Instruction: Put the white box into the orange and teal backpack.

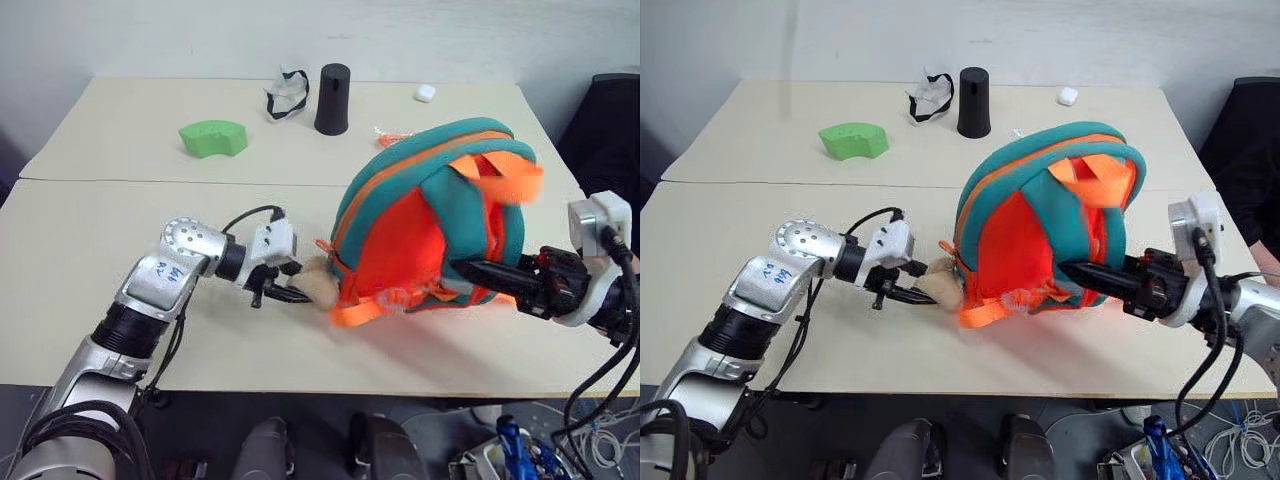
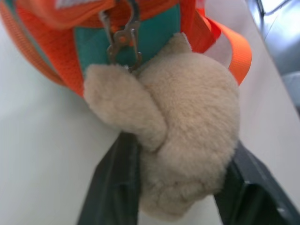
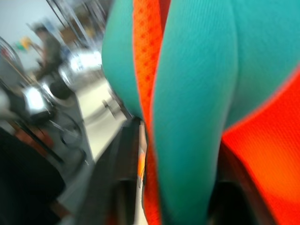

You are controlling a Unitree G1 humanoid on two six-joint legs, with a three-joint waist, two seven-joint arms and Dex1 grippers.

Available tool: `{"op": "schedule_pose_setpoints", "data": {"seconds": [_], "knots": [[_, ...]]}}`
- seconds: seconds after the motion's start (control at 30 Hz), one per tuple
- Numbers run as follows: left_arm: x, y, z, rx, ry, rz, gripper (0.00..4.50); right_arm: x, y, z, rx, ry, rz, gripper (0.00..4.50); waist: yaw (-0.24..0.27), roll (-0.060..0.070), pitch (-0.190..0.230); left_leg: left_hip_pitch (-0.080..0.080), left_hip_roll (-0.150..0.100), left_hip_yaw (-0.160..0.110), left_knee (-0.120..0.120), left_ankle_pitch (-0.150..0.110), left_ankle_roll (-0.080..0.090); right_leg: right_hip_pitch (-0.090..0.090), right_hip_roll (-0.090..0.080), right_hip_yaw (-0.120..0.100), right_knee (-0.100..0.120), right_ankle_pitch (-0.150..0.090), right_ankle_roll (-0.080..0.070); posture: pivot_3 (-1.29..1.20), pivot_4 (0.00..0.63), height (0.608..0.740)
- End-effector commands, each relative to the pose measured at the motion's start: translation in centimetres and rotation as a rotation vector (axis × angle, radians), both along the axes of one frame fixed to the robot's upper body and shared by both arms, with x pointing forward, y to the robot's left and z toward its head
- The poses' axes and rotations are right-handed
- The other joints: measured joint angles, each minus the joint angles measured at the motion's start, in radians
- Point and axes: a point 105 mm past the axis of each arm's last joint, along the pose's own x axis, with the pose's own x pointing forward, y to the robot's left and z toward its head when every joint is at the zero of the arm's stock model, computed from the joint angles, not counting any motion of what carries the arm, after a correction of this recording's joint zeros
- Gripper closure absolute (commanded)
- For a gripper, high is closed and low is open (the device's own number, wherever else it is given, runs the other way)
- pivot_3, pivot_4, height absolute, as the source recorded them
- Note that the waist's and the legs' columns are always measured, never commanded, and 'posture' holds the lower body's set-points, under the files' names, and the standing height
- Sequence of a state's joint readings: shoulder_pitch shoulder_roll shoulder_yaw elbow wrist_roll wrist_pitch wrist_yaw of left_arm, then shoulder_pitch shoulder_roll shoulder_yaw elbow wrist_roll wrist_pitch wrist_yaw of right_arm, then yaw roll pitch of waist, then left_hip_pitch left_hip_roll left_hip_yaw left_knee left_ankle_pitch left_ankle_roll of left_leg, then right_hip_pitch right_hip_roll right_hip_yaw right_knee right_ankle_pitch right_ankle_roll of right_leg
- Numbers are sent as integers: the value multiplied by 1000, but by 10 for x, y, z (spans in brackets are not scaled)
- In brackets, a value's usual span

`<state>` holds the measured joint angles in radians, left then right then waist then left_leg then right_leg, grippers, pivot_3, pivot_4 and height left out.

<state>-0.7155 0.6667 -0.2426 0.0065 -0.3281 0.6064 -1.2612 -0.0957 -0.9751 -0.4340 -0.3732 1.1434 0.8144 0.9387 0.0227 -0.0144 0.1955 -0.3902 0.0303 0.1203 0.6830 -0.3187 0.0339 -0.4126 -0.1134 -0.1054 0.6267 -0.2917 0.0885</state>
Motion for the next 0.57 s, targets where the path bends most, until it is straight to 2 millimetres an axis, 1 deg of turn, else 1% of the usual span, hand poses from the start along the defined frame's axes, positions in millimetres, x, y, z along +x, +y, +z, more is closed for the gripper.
{"op": "schedule_pose_setpoints", "data": {"seconds": [0.03, 0.13, 0.17, 0.2, 0.27, 0.33, 0.4, 0.43, 0.5, 0.57], "knots": [[-15, 14, 34, -87, 35, -34, 1141, -3, -24, 6, -108, -58, -44, 1454, 0, 0, 0, 0, 0, 0, 0, 0, 0, 0, 0, 0, 0, 0, 0, 0, 150, 740], [-24, 36, 47, -107, 73, -21, 224, -6, -57, 7, -212, -69, -125, 436, 0, 0, 0, 0, -1, 0, 0, 0, 0, 1, 0, 0, 0, 0, 0, 0, 150, 740], [-26, 44, 51, -107, 80, -5, 0, -8, -71, 7, -242, -64, -161, 97, 0, 0, 0, 0, -1, 0, 0, 0, 0, 1, 0, 0, -1, 0, 0, 0, 150, 740], [-28, 49, 53, -107, 85, 6, 0, -10, -79, 8, -261, -62, -181, 38, 0, 0, 0, 0, -1, 0, 0, 0, 0, 1, 0, 0, -1, 0, 0, 0, 150, 740], [-33, 67, 59, -91, 101, 40, 0, -17, -101, 13, -293, -52, -226, 38, 0, 0, 0, 1, -1, 0, 0, 0, 0, 1, 1, 0, -1, 0, 0, 0, 150, 740], [-37, 90, 65, -56, 82, 98, 0, -29, -118, 25, -290, -35, -252, 38, 0, 0, 0, 1, -1, 0, 0, 0, 0, 1, 1, 0, -2, 0, 0, 0, 150, 740], [-39, 105, 70, -29, 51, 144, 0, -40, -125, 36, -283, -37, -243, 38, -1, 0, 0, 1, 0, 0, -1, 0, 0, 1, 1, 0, -2, 0, 0, 0, 150, 740], [-44, 112, 73, -20, 66, 150, 0, -44, -126, 41, -272, -38, -244, 38, -1, 1, 0, 1, 0, 0, -1, -1, -1, 1, 1, 0, -2, 0, -1, 0, 150, 740], [-49, 122, 77, -8, 58, 164, 0, -48, -127, 49, -240, -46, -254, 38, -5, 1, 0, 2, 1, 0, -1, -1, -1, 1, -1, 0, -2, 0, -1, 0, 150, 740], [-46, 126, 77, -4, 14, 198, 0, -48, -127, 53, -210, -54, -266, 38, -7, 1, 0, 2, 2, 0, -1, -2, -2, 1, -2, 1, -2, -1, -2, 0, 150, 740]]}}
